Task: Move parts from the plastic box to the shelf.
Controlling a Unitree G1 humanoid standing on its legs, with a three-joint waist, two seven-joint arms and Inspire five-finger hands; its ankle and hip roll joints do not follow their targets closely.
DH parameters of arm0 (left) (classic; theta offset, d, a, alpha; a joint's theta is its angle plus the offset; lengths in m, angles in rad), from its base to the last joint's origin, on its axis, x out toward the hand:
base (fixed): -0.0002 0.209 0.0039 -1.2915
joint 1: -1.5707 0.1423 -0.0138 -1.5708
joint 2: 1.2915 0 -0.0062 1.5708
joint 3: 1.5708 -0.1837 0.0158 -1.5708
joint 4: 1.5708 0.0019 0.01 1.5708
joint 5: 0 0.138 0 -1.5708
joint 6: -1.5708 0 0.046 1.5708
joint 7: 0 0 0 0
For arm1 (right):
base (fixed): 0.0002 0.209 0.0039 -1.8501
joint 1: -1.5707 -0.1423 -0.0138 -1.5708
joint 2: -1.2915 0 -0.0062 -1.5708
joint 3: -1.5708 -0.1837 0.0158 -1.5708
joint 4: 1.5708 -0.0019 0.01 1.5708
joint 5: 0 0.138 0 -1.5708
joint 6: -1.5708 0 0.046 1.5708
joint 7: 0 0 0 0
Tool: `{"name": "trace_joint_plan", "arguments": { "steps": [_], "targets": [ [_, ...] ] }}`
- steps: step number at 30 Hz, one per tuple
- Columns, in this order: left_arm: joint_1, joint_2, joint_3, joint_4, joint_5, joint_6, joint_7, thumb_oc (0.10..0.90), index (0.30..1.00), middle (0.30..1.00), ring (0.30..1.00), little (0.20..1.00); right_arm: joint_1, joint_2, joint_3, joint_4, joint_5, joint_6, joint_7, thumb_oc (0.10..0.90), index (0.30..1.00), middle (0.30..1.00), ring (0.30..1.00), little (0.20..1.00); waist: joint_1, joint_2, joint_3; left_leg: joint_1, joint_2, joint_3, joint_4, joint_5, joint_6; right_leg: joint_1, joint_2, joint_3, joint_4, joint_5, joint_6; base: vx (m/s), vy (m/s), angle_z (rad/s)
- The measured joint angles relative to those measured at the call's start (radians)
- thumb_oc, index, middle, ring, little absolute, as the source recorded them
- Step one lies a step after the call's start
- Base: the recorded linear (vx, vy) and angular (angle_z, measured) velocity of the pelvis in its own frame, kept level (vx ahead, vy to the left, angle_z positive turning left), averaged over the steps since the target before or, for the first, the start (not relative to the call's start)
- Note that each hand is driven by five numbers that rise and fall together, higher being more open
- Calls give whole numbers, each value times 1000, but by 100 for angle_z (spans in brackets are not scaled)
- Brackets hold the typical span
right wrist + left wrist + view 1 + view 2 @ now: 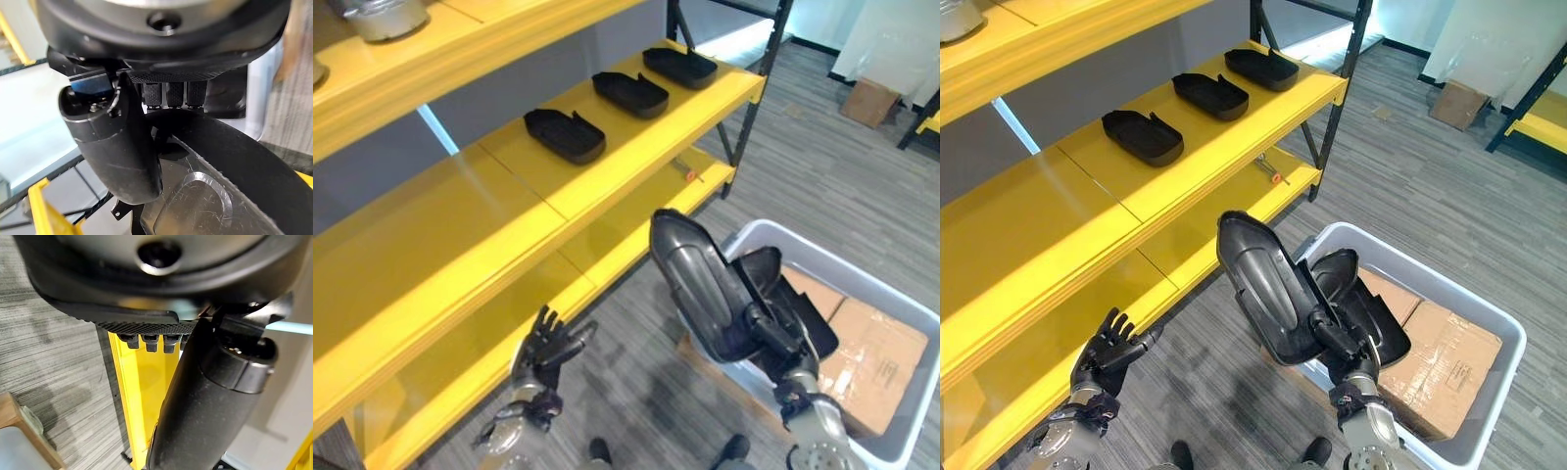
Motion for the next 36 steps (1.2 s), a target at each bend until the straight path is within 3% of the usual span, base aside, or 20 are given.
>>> {"name": "trace_joint_plan", "arguments": {
  "steps": [2,4,7,8,9,10,11,12,13,14,17,18,22,25,26,28,29,31,33,36],
  "targets": [
    [4,-1,0,1,0,0,-1,900,1000,1000,1000,1000,-4,0,-1,0,0,-1,0,400,300,300,300,300,18,-34,-3,-1,-16,-16,1,-4,6,16,-16,-4,0,3,5,54,214,40],
    [12,-3,0,2,0,1,1,900,1000,1000,1000,1000,-12,6,6,0,-9,-2,0,400,300,300,300,300,28,-78,-14,-58,-80,-69,38,-27,41,23,-86,-4,10,16,21,106,314,76],
    [15,-7,-8,13,1,0,2,900,1000,1000,1000,1000,5,16,5,5,-9,-1,-1,400,300,300,300,300,43,-72,-16,-123,-127,-108,152,-95,95,22,-169,21,89,46,4,153,282,81],
    [13,-3,-18,29,7,-1,9,900,1000,1000,1000,1000,18,30,15,17,-8,-6,1,400,300,300,300,300,27,-57,-14,-133,-169,-155,166,-93,128,25,-214,112,177,92,-49,178,289,176],
    [-9,-1,-45,52,8,1,11,900,1000,1000,1000,1000,52,32,8,13,-8,-20,0,400,300,300,300,300,-6,-38,-15,-142,-198,-212,177,-88,158,12,-241,216,283,133,-75,94,178,178],
    [-10,-2,-51,45,9,-6,13,900,1000,1000,1000,1000,64,25,11,31,-6,-12,-3,400,300,300,300,300,4,-18,-16,-111,-186,-232,125,-87,171,-82,-227,350,362,34,-1,170,169,118],
    [0,1,-47,45,10,-18,18,900,1000,1000,1000,1000,63,25,34,39,-8,5,4,400,300,300,300,300,13,4,-10,-104,-171,-261,107,-78,182,-151,-133,477,394,-77,20,221,163,75],
    [-9,22,-47,54,12,-18,24,900,1000,1000,1000,1000,73,31,52,35,-7,7,19,400,300,300,300,300,-11,28,0,-108,-156,-302,96,-66,195,-194,-10,619,432,-161,17,196,91,84],
    [-10,47,-47,54,32,-18,19,900,1000,1000,1000,1000,82,45,68,32,1,10,38,400,300,300,300,300,-34,32,11,-100,-156,-349,77,-62,213,-251,128,723,470,-247,15,180,4,114],
    [-6,65,-38,52,39,-18,19,900,1000,1000,1000,1000,91,55,75,32,1,17,49,400,300,300,300,300,-46,32,32,-78,-153,-361,60,-53,216,-283,209,739,452,-291,-12,143,-73,96],
    [13,68,-34,50,40,-18,12,900,1000,1000,1000,1000,124,51,63,30,2,23,50,400,300,300,300,300,-65,3,44,-15,-195,-367,10,-56,209,-355,215,585,355,-268,-40,215,-84,55],
    [14,59,-34,50,41,-18,10,900,1000,1000,1000,1000,120,50,43,32,2,26,48,400,300,300,300,300,-73,1,48,-14,-205,-392,17,-77,206,-387,223,575,271,-227,-15,190,-18,51],
    [15,32,-31,63,49,-5,6,900,1000,1000,1000,1000,117,41,-7,35,2,25,43,400,300,300,300,300,-101,-17,71,83,-207,-443,-21,-103,197,-436,267,613,50,-87,-18,218,-39,43],
    [33,31,-39,58,59,4,-6,900,1000,1000,1000,1000,124,40,-28,35,2,23,44,400,300,300,300,300,-130,-34,67,170,-206,-487,-28,-172,175,-373,273,632,-33,-89,2,267,-131,58],
    [78,14,-44,52,68,5,-12,900,1000,1000,1000,1000,137,38,-44,35,4,20,44,400,300,300,300,300,-139,-29,67,198,-201,-522,-27,-197,167,-333,268,647,-13,-62,2,207,-113,96],
    [108,-30,-49,53,73,17,-11,900,1000,1000,1000,1000,132,19,-80,41,13,20,34,400,300,300,300,300,-140,25,66,216,-157,-529,-12,-219,136,-333,306,653,74,6,-27,172,-118,103],
    [115,-33,-49,39,73,19,-10,900,1000,1000,1000,1000,114,-3,-80,41,19,22,34,400,300,300,300,300,-136,37,67,227,-137,-501,-7,-214,129,-336,325,642,112,2,-89,155,-129,63],
    [129,-34,-39,39,68,26,-4,900,1000,1000,1000,1000,40,-19,-77,37,21,21,40,400,300,300,300,300,-113,44,68,227,-92,-444,24,-196,101,-339,365,612,158,-38,-141,185,-178,8],
    [135,-35,-33,43,66,46,3,900,1000,1000,1000,1000,-16,-19,-85,31,23,-1,45,400,300,300,300,300,-114,43,68,222,-61,-451,57,-180,78,-342,383,591,220,-106,-160,244,-252,13],
    [131,-36,-36,44,65,51,12,900,1000,1000,1000,1000,-21,-25,-96,32,23,-6,39,400,300,300,300,300,-120,39,68,205,-40,-483,94,-170,63,-336,377,551,260,-184,-136,120,-121,42]
  ]
}}
